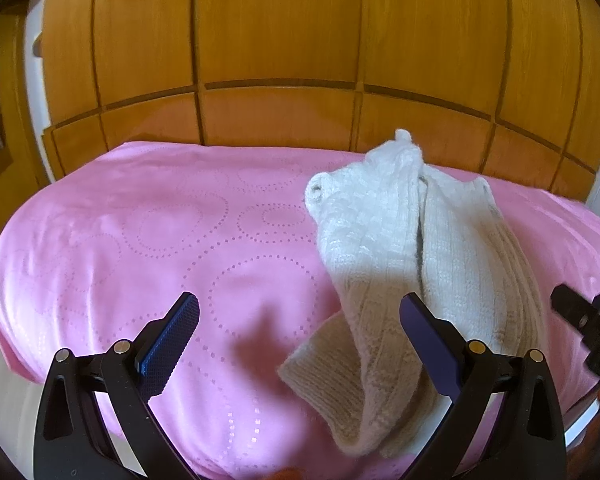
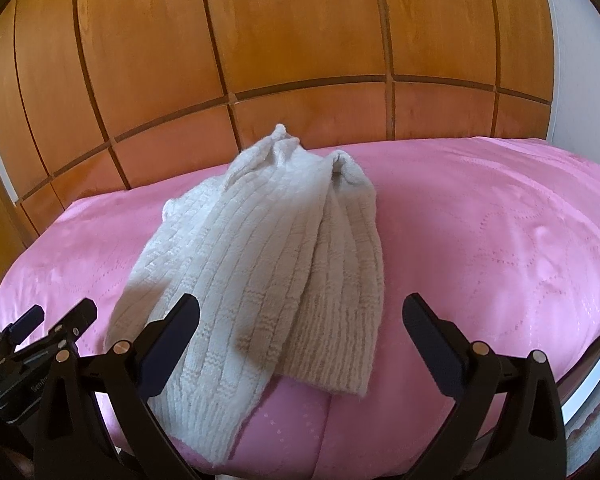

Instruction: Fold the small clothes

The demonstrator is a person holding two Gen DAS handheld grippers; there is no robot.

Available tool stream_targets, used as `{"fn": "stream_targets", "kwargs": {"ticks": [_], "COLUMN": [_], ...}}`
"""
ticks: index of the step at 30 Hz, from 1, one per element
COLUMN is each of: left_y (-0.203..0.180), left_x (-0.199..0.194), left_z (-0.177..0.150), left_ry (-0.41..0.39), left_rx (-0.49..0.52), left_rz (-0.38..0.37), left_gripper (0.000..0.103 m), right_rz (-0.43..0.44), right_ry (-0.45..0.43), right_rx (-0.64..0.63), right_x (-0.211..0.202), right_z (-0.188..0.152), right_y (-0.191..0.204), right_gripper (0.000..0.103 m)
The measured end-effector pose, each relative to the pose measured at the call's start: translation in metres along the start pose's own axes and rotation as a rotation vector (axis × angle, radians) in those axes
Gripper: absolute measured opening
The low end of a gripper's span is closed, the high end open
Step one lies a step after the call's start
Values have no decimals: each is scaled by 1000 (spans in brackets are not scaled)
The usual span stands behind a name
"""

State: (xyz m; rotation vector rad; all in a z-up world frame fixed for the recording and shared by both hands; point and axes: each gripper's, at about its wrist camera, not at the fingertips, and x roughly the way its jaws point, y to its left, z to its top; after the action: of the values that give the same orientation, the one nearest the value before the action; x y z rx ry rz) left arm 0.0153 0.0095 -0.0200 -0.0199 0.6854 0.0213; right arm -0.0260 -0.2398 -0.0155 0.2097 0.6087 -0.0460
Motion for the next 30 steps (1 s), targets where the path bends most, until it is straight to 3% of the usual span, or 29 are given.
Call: {"fn": "stream_targets", "kwargs": {"ticks": [2,5,7,10,15,18,20,21,24,27,28,30], "left_y": [7,24,38,43,17,6,0,-1,-2,-7,-9,-17], "left_x": [4,1,2,1,7,4,8,11,26,24,22,15], "left_z": [6,11,12,2,-19,-25,-29,-30,-32,-33,-33,-34], "left_ry": [19,-7,18,44,121,137,145,159,212,210,207,189], "left_rx": [52,30,-29,-51,62,119,152,151,134,164,179,226], "left_rz": [-20,-29,-118,-225,-333,-397,-380,-382,-413,-436,-453,-454], "left_gripper": [99,99,99,95,65,64,64,63,43,42,43,71], "right_rz": [12,36,69,111,214,263,259,263,281,290,292,302], "right_ry": [-4,2,27,64,196,312,337,340,326,322,317,296], "right_rx": [25,76,104,119,120,132,145,146,115,57,41,7], "right_x": [0,2,8,17,48,70,78,81,77,78,76,71], "right_z": [4,12,16,17,12,1,-5,-6,-3,5,6,13], "right_y": [-8,-25,-34,-36,-24,-15,-14,-12,-7,1,3,5], "right_gripper": [101,101,93,68,46,45,44,38,22,8,8,7]}}
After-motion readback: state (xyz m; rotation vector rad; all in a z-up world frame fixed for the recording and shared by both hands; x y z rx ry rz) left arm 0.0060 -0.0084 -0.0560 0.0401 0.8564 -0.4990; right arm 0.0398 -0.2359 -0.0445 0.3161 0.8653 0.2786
